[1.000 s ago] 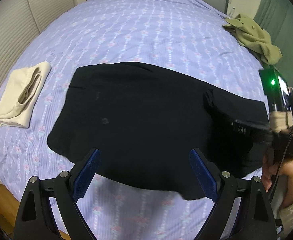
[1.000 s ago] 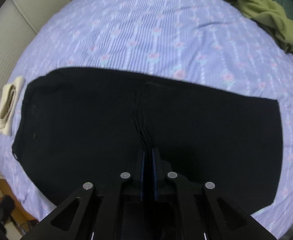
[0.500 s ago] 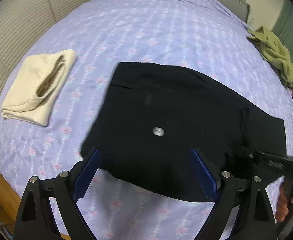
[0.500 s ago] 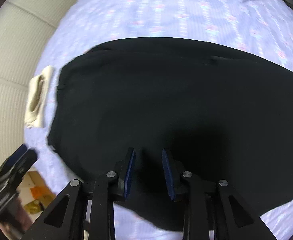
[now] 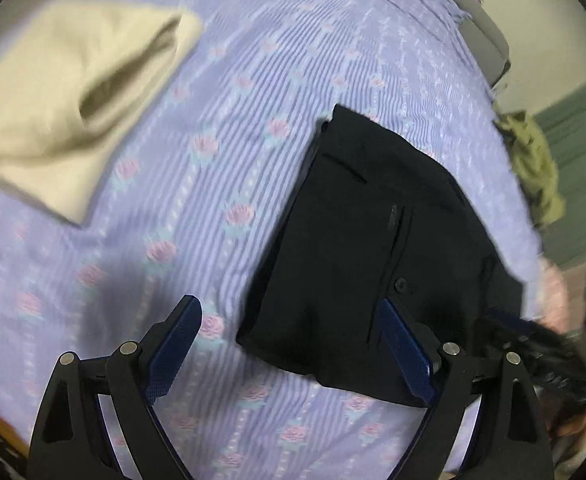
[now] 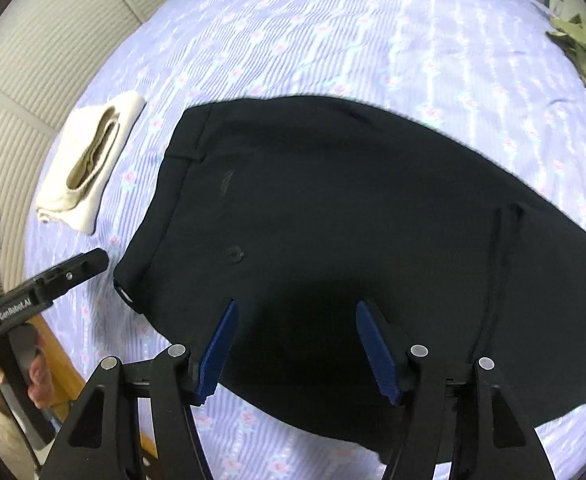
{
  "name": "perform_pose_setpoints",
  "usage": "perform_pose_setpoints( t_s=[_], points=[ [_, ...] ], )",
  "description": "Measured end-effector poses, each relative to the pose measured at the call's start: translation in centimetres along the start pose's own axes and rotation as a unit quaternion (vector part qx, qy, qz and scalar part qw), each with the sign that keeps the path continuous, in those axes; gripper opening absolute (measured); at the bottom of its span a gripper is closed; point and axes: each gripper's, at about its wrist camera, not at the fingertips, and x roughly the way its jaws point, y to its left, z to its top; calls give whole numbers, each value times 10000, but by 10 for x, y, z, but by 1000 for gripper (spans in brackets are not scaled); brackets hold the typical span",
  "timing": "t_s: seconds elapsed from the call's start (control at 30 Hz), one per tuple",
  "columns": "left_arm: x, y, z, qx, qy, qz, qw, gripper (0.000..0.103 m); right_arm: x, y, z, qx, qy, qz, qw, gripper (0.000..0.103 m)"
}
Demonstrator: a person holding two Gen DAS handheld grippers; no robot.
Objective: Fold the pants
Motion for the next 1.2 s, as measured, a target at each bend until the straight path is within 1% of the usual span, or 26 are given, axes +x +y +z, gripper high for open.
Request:
perform_pose_setpoints(
  t_s=[0.07,0.13,0.17,0.23,0.27,0.33,0.4,0.47,0.5,0.57,0.6,0.63,0.67,0.73,0.77,0.8,0.83,0.87,0.9,0.93,1.0,1.03,1.07,1.1,1.13,1.2],
  points=[
    [9,11,5,-137,99,-296,9994,85,9,9,1,-32,93,8,10000,63],
    [21,17,15,-167,190,-639,9976,82,15,14,3,-77,152,-11,9999,63],
    [29,18,20,-177,287,-745,9967,77,18,15,4,-79,182,-16,9998,63],
    [50,21,27,-174,573,-864,9945,70,24,17,6,-44,248,-32,9997,63],
    [59,22,29,-182,677,-840,9940,67,26,18,7,-22,269,-40,9996,63],
    [75,26,35,-276,816,-882,9924,66,30,18,10,7,321,-49,9995,63],
    [84,27,41,-364,858,-1046,9901,65,34,19,12,-21,346,-75,9994,63],
    [93,30,48,-478,971,-1223,9866,54,36,19,12,-62,369,-108,9992,63],
    [97,30,49,-509,1036,-1277,9851,51,37,19,13,-66,390,-131,9991,63],
    [97,30,47,-493,1108,-1413,9825,43,38,20,14,-51,467,-55,9989,63],
    [95,30,47,-500,1143,-1531,9803,40,39,21,14,-52,472,-8,9989,63],
    [92,28,43,-509,1259,-1855,9732,35,38,23,15,-89,464,41,9989,63],
    [87,26,41,-471,1307,-2022,9694,35,36,24,15,-134,453,65,9989,63],
    [69,13,39,-104,1269,-2169,9679,35,33,27,15,-240,406,114,9988,63],
    [59,6,40,127,1243,-2359,9637,35,31,28,15,-281,380,116,9988,63],
    [49,-2,42,322,1224,-2670,9553,35,29,28,16,-330,344,107,9988,63],
    [46,-9,44,455,1211,-2845,9499,35,27,27,16,-351,315,92,9988,63],
    [45,-15,49,598,1174,-2956,9462,36,25,24,17,-342,289,65,9990,63],
    [51,-18,53,652,1177,-2924,9468,37,25,22,17,-317,286,61,9991,63],
    [60,-18,57,587,1251,-2798,9501,40,26,20,18,-275,293,65,9992,63],
    [92,-9,63,213,1550,-2288,9608,40,26,14,19,-182,301,46,9994,63],
    [110,0,65,21,1704,-1866,9675,40,25,11,19,-139,279,0,9995,63],
    [120,5,64,-77,1757,-1776,9683,39,24,8,20,-97,253,-44,9996,63],
    [128,7,64,-216,1795,-1876,9655,39,25,8,21,-56,240,-85,9997,63],
    [130,9,64,-312,1752,-1932,9649,40,24,5,21,-6,240,-151,9996,63],
    [126,4,62,-459,1660,-1892,9667,39,24,2,21,35,223,-193,9996,63]
  ],
)
